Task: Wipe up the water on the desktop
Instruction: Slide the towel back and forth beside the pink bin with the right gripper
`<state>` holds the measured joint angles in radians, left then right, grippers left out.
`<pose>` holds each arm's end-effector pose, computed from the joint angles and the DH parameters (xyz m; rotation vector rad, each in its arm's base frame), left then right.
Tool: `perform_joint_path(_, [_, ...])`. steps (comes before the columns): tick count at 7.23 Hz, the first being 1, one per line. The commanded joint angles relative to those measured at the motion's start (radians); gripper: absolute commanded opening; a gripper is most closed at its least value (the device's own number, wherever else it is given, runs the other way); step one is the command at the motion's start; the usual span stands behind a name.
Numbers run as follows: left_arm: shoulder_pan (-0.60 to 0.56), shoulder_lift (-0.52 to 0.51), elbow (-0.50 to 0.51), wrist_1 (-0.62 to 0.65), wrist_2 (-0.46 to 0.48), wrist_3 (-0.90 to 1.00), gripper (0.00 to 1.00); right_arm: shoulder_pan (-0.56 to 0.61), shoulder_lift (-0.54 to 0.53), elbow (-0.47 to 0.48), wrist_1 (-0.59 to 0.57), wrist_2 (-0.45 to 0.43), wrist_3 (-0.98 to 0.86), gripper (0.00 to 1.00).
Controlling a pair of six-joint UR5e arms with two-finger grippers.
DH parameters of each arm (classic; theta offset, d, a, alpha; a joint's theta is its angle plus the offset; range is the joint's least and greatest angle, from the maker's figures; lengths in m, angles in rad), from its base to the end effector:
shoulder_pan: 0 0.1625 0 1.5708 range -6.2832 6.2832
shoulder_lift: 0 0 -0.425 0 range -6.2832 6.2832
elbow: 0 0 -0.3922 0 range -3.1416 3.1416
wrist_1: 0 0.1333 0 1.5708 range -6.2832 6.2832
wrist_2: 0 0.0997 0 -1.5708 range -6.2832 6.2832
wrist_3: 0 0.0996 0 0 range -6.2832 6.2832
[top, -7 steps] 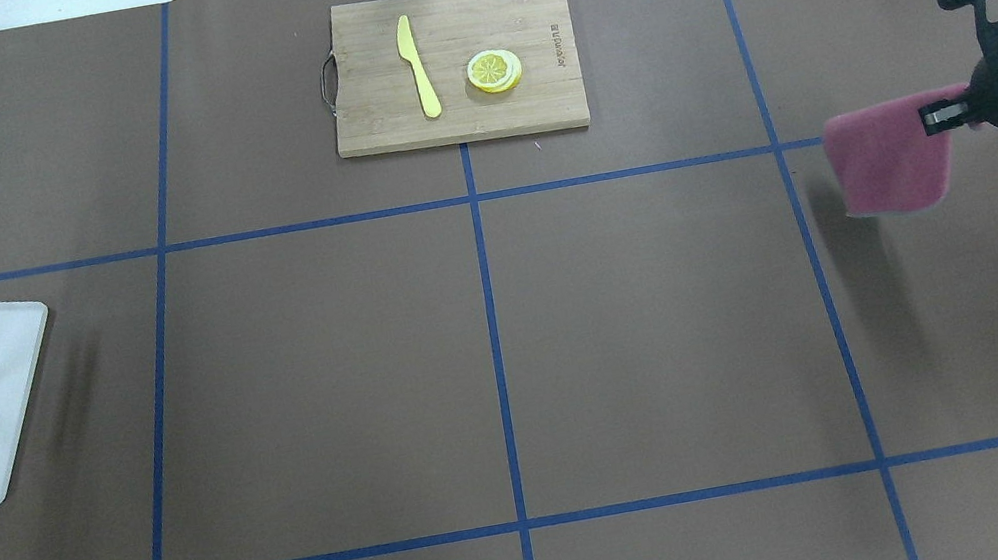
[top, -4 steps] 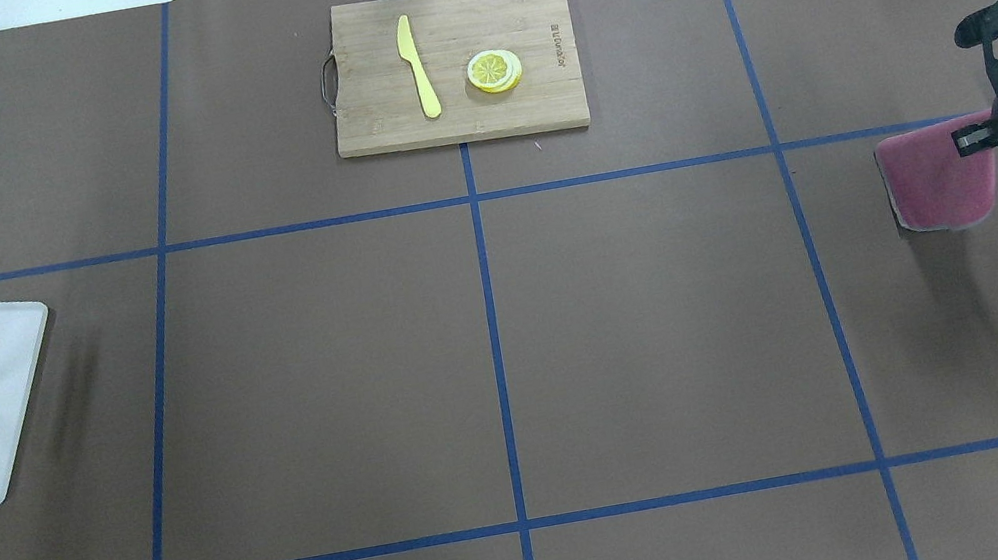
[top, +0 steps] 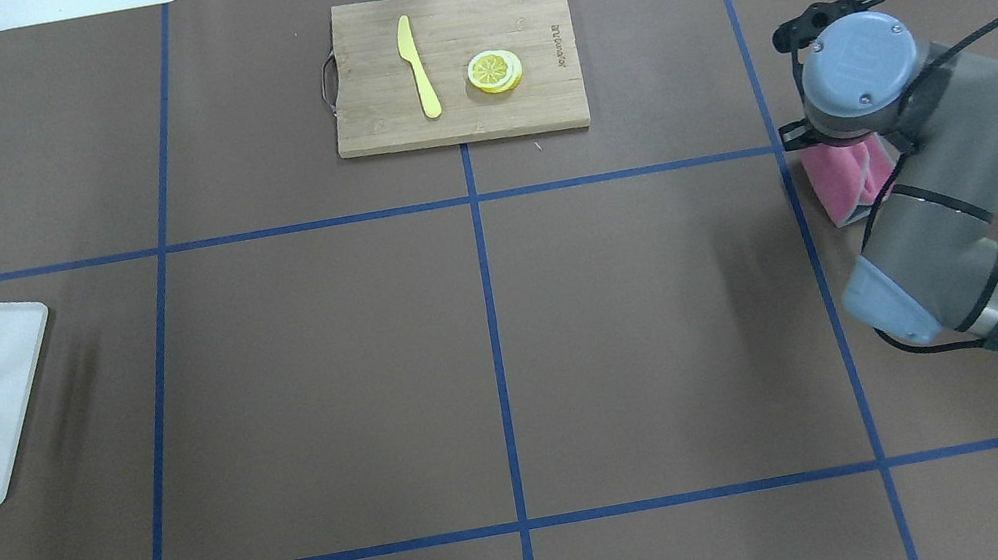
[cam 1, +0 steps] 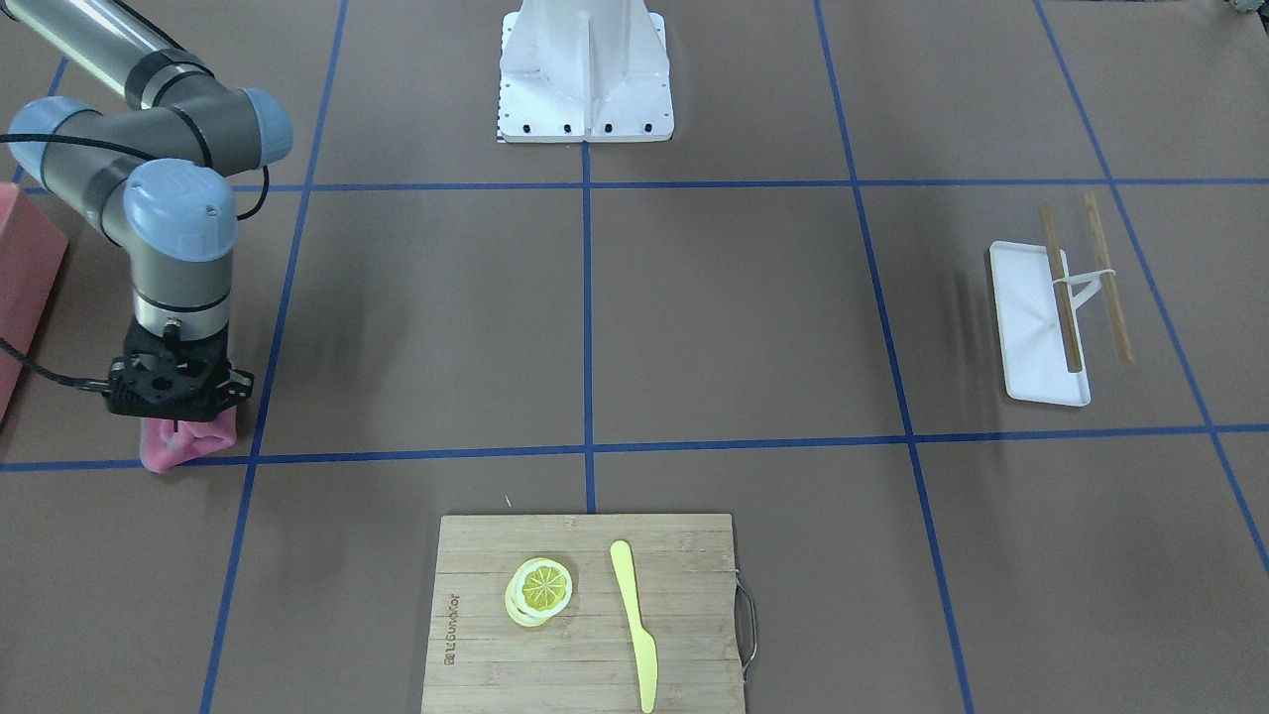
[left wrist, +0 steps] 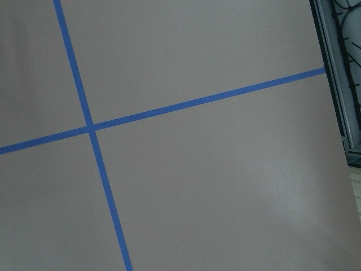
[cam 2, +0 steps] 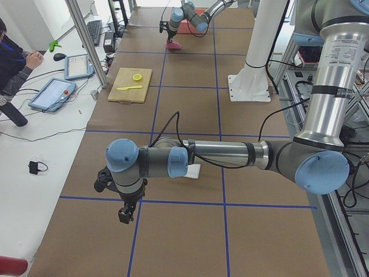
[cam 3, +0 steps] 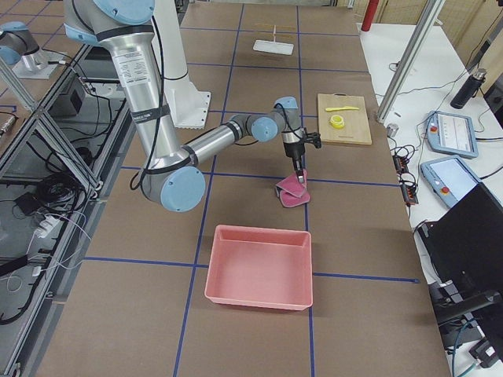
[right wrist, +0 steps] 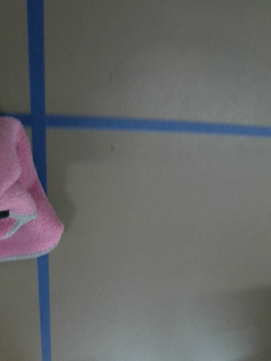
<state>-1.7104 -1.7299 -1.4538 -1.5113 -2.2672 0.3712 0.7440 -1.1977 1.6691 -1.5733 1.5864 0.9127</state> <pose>-0.1463 -0.5425 0.6438 0.1601 0.6794 0.2161 -0.3804 -0.5292 0.4239 0.2908 -0.3683 0.0807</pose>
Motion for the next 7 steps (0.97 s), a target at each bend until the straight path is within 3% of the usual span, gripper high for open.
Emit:
perform_joint_path(1, [0.000,0.000,0.000,0.000,0.000,0.000,0.98,-0.084,0.139,-0.015,0.006,0.006,0.243,0.00])
perform_joint_path(3, [0.000,-0.004,0.003,0.002,0.000,0.000,0.98,-0.104,0.092,0.058,-0.002,0.014,0.269,0.00])
perform_joint_path(6, [0.002,0.000,0.000,0.002,-0.021,0.000,0.98,-0.094,-0.268,0.283,0.001,0.004,0.094,0.00])
perform_joint_path(7, [0.002,0.000,0.000,0.003,-0.021,0.000,0.98,-0.078,-0.352,0.293,0.010,0.003,0.063,0.00])
